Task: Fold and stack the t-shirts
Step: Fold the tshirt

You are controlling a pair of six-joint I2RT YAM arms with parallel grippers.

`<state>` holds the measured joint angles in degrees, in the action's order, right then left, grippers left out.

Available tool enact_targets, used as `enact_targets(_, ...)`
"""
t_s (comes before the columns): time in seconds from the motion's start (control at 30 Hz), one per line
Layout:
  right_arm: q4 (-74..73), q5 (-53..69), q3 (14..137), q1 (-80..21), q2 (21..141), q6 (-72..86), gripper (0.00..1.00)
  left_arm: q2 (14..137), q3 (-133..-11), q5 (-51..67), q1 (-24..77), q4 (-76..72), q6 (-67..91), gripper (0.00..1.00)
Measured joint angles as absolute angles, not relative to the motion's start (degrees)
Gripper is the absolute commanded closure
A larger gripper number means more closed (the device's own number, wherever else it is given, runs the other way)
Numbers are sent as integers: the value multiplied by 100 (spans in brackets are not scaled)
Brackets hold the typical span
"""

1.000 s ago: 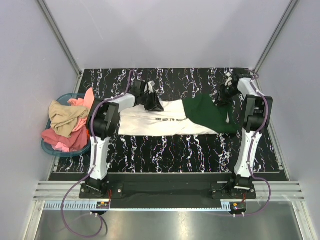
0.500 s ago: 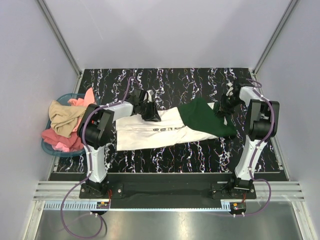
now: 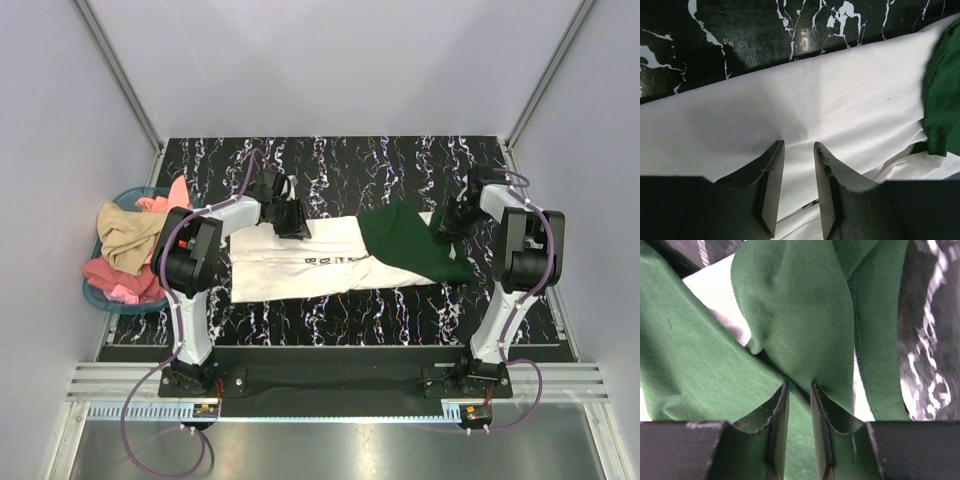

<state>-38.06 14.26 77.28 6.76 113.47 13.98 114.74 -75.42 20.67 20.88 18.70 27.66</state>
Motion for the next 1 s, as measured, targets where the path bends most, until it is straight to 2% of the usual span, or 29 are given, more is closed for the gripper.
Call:
enact_targets(0.23, -3830, 1153, 7133, 773, 10892, 1688, 69, 11196, -7592, 2137, 2167, 2117, 2698, 63)
enact_targets(0.43, -4108, 886, 7017, 788, 10626, 1684, 62, 11170, -8267, 2652, 2641, 2073, 2679, 62)
enact_targets(0.73, -4093, 1712, 8294, 794, 10495, 1085, 58, 11740, -9083, 3068, 3111, 1140, 2967, 60)
enact_targets(1.0, -3929, 2526, 9308, 794, 11734, 489, 57, 12962, -9776, 2963, 3282, 947, 3026, 59)
